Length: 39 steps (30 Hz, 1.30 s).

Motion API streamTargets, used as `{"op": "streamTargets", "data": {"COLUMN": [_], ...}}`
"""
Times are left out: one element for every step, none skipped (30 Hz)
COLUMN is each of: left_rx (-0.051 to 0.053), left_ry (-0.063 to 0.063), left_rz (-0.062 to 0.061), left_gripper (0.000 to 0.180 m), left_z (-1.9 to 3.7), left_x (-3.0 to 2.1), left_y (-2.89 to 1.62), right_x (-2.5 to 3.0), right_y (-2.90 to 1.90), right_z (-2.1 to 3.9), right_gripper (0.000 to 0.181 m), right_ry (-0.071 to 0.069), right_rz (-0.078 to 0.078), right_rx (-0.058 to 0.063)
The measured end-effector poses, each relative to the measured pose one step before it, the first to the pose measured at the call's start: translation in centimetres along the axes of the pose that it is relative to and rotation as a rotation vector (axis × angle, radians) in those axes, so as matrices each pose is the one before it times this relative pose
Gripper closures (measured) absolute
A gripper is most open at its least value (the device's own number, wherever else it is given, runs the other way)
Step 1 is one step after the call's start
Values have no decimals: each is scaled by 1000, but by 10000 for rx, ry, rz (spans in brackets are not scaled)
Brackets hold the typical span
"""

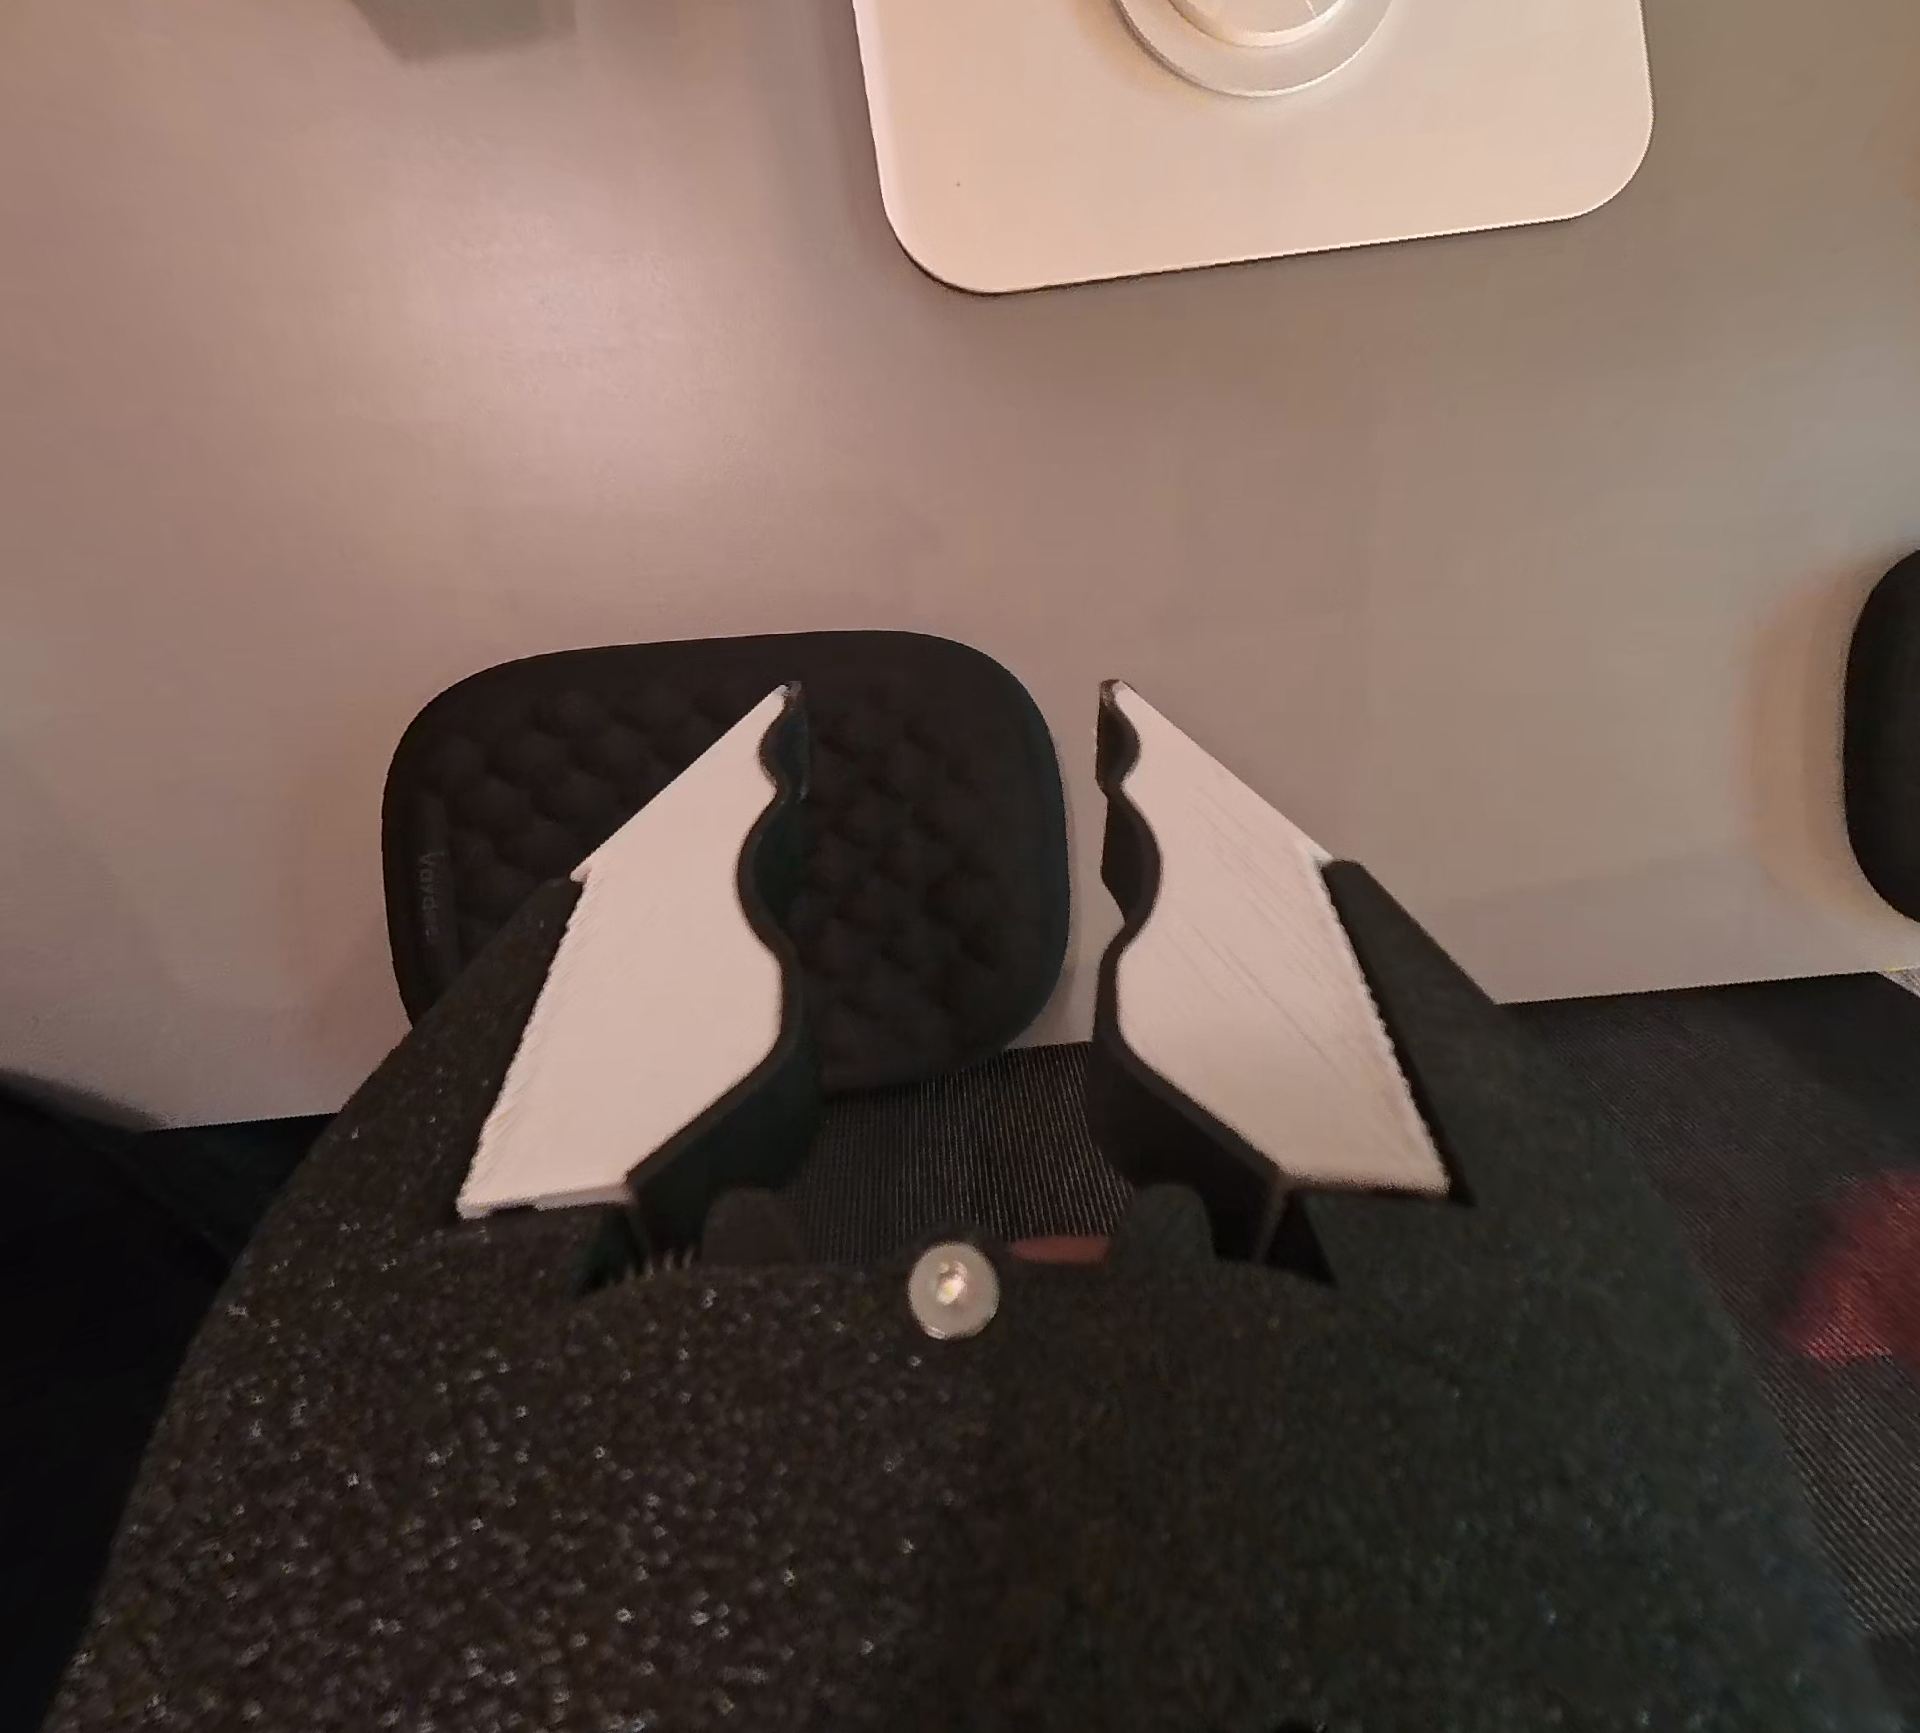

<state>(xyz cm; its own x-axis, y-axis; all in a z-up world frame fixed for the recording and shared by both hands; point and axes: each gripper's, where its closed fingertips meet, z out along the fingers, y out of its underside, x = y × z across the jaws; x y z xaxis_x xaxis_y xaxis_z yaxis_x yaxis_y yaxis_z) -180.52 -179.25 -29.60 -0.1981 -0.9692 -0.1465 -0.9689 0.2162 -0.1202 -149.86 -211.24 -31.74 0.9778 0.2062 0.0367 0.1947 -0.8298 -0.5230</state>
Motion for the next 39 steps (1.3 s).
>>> {"op": "streamTargets", "data": {"left_rx": [-85, -91, -82, -55, -85, -120, -138, -126, -165, -128, -49, -119, -168, 46, 141, 38, -43, -70, -109, -99, -6, 46, 26, -32, -55, -104, -189, -175, -69, 14, -5, -30, -52, -53, -50, -42, 71, 142, 157], "left_ry": [229, 199, 181, 185, 174, 102, -35, -124, -202, -172, -39, -10, 17, -63, -137, -135, -169, -219, -272, -209, -235, -277, -300, -242, -144, -99, -148, -74, 69, 182, 215, 139, 74, 72, 109, 120, 26, -116, 51], "left_rz": [10, -13, 47, 97, 57, -9, 5, 62, 91, 31, -80, -176, -127, -39, 27, 22, -20, -65, -132, -210, -309, -396, -470, -500, -511, -506, -456, -329, -230, -193, -152, -94, -61, -80, -105, -82, -80, -94, -146], "left_gripper": [104, 100, 101, 103, 102, 102, 102, 109, 117, 118, 119, 119, 119, 119, 120, 119, 119, 119, 119, 119, 119, 119, 119, 119, 119, 120, 120, 120, 120, 120, 120, 119, 119, 119, 119, 119, 119, 119, 119], "left_z": [1222, 1180, 1126, 1081, 998, 866, 658, 459, 391, 320, 91, -103, -263, -534, -785, -1001, -1161, -1326, -1473, -1568, -1610, -1594, -1485, -1302, -1038, -724, -381, -87, 162, 314, 398, 456, 502, 533, 555, 517, 325, 113, 1], "left_x": [599, 536, 505, 527, 493, 361, 133, -9, -143, -161, -51, -100, -62, -107, -222, -297, -462, -664, -905, -967, -1157, -1363, -1518, -1510, -1367, -1227, -1193, -913, -477, -95, 99, 96, 59, 109, 185, 223, 62, -237, -41], "left_y": [-84, -60, -12, 60, 81, 60, 21, 27, 155, 171, 56, 154, 291, 88, 12, 186, 361, 512, 689, 790, 775, 760, 831, 924, 925, 954, 1020, 918, 691, 467, 392, 338, 284, 231, 164, 133, -66, -189, -235], "right_x": [75, 72, 74, 57, 56, 33, 23, -5, -19, -36, -64, -80, -87, -85, -108, -95, -68, -51, -31, -29, -28, -37, -28, -31, -29, -24, -3, 4, 20, 34, 44, 34, 17, 21, 14, 7, 0, 9, 19], "right_y": [-21, -17, -23, -31, -47, -44, -49, -45, -42, -51, -59, -68, -66, -46, 10, 76, 72, 52, 2, -37, -52, -46, -23, 23, 49, 36, 17, -19, -27, -23, -36, -24, -3, 31, 34, 41, 7, -16, -19], "right_z": [-85, -86, -70, -55, -45, -35, -20, -10, 14, 32, 49, 42, 26, 10, 10, 32, 47, 38, 34, 22, 19, 15, 13, 22, 30, 12, -12, -16, -33, -23, -26, -33, -11, -6, 6, 2, -15, -27, -25], "right_gripper": [126, 125, 125, 125, 125, 126, 126, 126, 126, 126, 125, 125, 125, 125, 125, 125, 125, 125, 125, 125, 125, 125, 126, 125, 125, 125, 125, 125, 125, 125, 126, 125, 125, 126, 125, 125, 125, 125, 125], "right_ry": [12, 14, 11, 9, 11, 5, 3, -3, -7, -8, -9, -10, 0, 9, -3, -12, -14, -28, -34, -37, -33, -30, -21, -13, -4, 0, 9, 12, 8, 8, 8, 9, 7, 7, 9, 9, 15, 16, 13], "right_rz": [51, 50, 45, 42, 38, 29, 16, 5, -7, -21, -35, -54, -74, -85, -85, -70, -42, -6, 20, 30, 26, 13, 0, -11, -14, -15, -15, -2, 11, 21, 25, 22, 16, 8, 0, -7, -12, -12, -3], "right_rx": [47, 37, 33, 33, 31, 30, 23, 15, 6, 1, -6, -7, 1, 8, -4, -21, -14, -4, 9, 21, 20, 19, 11, -8, -14, -7, 2, 16, 19, 17, 17, 13, 7, -9, -22, -23, -13, 3, 7]}}
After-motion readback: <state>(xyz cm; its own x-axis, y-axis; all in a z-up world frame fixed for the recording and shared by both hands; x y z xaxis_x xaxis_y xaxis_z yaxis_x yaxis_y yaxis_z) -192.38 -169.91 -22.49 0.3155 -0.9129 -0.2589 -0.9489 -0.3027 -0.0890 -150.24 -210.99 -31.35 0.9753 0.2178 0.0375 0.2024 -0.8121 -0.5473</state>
